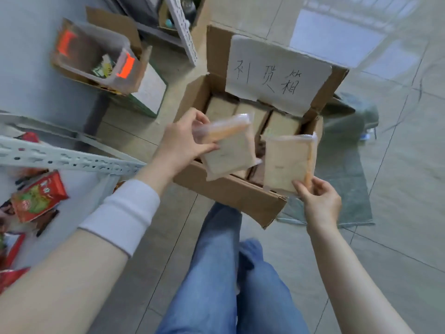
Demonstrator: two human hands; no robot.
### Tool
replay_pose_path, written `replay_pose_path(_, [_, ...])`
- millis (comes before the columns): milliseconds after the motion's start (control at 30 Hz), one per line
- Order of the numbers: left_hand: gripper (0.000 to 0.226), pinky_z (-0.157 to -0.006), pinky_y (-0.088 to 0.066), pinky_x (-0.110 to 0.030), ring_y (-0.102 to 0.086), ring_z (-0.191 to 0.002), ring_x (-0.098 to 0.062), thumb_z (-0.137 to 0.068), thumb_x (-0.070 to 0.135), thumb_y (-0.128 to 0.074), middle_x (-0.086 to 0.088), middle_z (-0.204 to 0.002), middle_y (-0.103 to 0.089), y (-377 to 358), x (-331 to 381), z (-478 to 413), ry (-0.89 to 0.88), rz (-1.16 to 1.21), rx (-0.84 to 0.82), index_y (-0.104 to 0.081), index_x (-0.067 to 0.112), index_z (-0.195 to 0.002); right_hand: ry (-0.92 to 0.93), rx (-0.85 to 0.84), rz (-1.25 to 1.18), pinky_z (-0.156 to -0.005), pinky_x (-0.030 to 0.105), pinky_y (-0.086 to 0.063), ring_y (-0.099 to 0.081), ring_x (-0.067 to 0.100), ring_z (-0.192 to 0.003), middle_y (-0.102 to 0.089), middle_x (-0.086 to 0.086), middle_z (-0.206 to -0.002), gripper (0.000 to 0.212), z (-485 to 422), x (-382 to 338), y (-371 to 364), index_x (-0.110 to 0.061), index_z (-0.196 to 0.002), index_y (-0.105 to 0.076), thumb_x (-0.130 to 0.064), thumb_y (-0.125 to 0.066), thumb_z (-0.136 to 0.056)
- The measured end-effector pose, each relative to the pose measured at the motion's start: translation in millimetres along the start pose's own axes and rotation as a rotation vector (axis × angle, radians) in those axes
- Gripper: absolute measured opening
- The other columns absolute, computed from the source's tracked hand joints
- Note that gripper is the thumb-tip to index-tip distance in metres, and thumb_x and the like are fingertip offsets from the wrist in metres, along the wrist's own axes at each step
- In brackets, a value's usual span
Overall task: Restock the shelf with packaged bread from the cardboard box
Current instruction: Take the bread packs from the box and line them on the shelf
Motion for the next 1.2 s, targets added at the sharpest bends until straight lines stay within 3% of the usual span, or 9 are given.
replay_pose_path(133, [0.038, -0.069, -0.041, -0.007, -0.055, -0.090, -0.001, -0.059, 0.043, -0.081, 0.019, -0.093, -0.060, 112.7, 12.8, 102.2, 0.132, 0.269, 0.338, -0.054, 0.039, -0.085, 0.136, -0.257, -0.090, -0.074, 0.023, -0.053, -0.068, 0.014, -0.086, -0.072, 0.001, -0.098, 0.038, 72.1, -56.3, 4.7, -0.014, -0.110, -0.064, -0.022, -0.076, -0.074])
replay_pose_path(233, [0.046, -0.072, -0.049, -0.013, -0.060, -0.090, -0.001, -0.056, 0.039, -0.083, 0.015, -0.104, -0.063, 196.4, 15.1, 183.3, 0.157, 0.490, 0.582, -0.056, 0.051, -0.091, 0.251, -0.438, -0.082, -0.064, 0.018, -0.056, -0.071, 0.009, -0.078, -0.074, -0.007, -0.088, 0.028, 146.0, -111.2, -4.9, -0.022, -0.099, -0.066, -0.027, -0.076, -0.073])
replay_pose_path(300, [0.052, -0.072, -0.051, -0.016, -0.063, -0.083, 0.000, -0.060, 0.024, -0.085, 0.012, -0.101, -0.067, 250.1, 10.8, 237.6, 0.160, 0.610, 0.754, -0.055, 0.042, -0.099, 0.325, -0.546, -0.065, -0.061, 0.020, -0.057, -0.071, 0.008, -0.074, -0.073, -0.007, -0.087, 0.022, 199.7, -146.2, -18.7, -0.025, -0.093, -0.065, -0.028, -0.075, -0.073])
replay_pose_path(400, [0.027, -0.068, -0.051, -0.021, -0.063, -0.069, 0.001, -0.061, 0.023, -0.080, 0.018, -0.072, -0.070, 321.8, -2.5, 315.3, 0.159, 0.684, 0.962, -0.062, 0.027, -0.081, 0.416, -0.712, -0.037, -0.057, 0.018, -0.057, -0.071, 0.007, -0.071, -0.072, -0.001, -0.090, 0.027, 284.2, -189.3, -54.2, -0.018, -0.098, -0.064, -0.024, -0.074, -0.074])
replay_pose_path(500, [0.016, -0.073, -0.051, -0.024, -0.063, -0.071, -0.003, -0.064, 0.023, -0.077, 0.016, -0.071, -0.071, 386.8, -21.0, 388.2, 0.144, 0.710, 1.113, -0.069, 0.027, -0.077, 0.532, -0.885, -0.002, -0.065, 0.020, -0.058, -0.071, 0.011, -0.074, -0.072, 0.001, -0.089, 0.026, 373.9, -220.5, -105.4, -0.015, -0.100, -0.064, -0.021, -0.072, -0.076])
replay_pose_path(733, [0.016, -0.069, -0.049, -0.024, -0.062, -0.073, -0.010, -0.068, 0.015, -0.075, 0.011, -0.070, -0.068, 510.4, -128.9, 547.9, 0.137, 0.692, 1.356, -0.067, 0.025, -0.078, 0.732, -1.149, 0.083, -0.079, 0.032, -0.056, -0.068, 0.019, -0.083, -0.071, 0.006, -0.090, 0.011, 578.0, -239.7, -261.3, -0.019, -0.088, -0.064, -0.020, -0.070, -0.079])
replay_pose_path(833, [0.017, -0.059, -0.049, -0.018, -0.062, -0.065, -0.003, -0.069, 0.012, -0.073, 0.013, -0.067, -0.068, 551.8, -195.1, 592.7, 0.166, 0.690, 1.431, -0.066, 0.025, -0.078, 0.774, -1.233, 0.103, -0.081, 0.035, -0.055, -0.067, 0.018, -0.078, -0.069, 0.007, -0.087, 0.013, 648.3, -235.5, -337.6, -0.015, -0.090, -0.062, -0.016, -0.069, -0.079])
replay_pose_path(1033, [0.023, -0.076, -0.051, -0.031, -0.063, -0.078, -0.014, -0.065, 0.015, -0.073, 0.002, -0.083, -0.067, 634.9, -295.8, 588.8, 0.159, 0.790, 1.490, -0.065, 0.022, -0.084, 0.788, -1.223, 0.085, -0.085, 0.034, -0.053, -0.064, 0.020, -0.083, -0.068, 0.005, -0.087, 0.026, 733.3, -248.9, -468.1, -0.005, -0.101, -0.062, -0.013, -0.072, -0.077])
replay_pose_path(1200, [0.022, -0.082, -0.047, -0.035, -0.058, -0.083, -0.017, -0.076, 0.002, -0.069, -0.001, -0.085, -0.063, 714.3, -360.2, 561.6, 0.123, 0.719, 1.594, -0.061, 0.019, -0.086, 0.895, -1.208, 0.029, -0.087, 0.038, -0.050, -0.059, 0.014, -0.075, -0.062, -0.001, -0.079, 0.016, 791.4, -282.6, -579.5, -0.017, -0.086, -0.055, -0.010, -0.069, -0.080])
Point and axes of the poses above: each hand's wrist, its own z-axis away from the middle knuckle, its own y-axis out of the back of the hand, x = y × z, the point moved 6 cm from there along -z, towards the middle knuckle
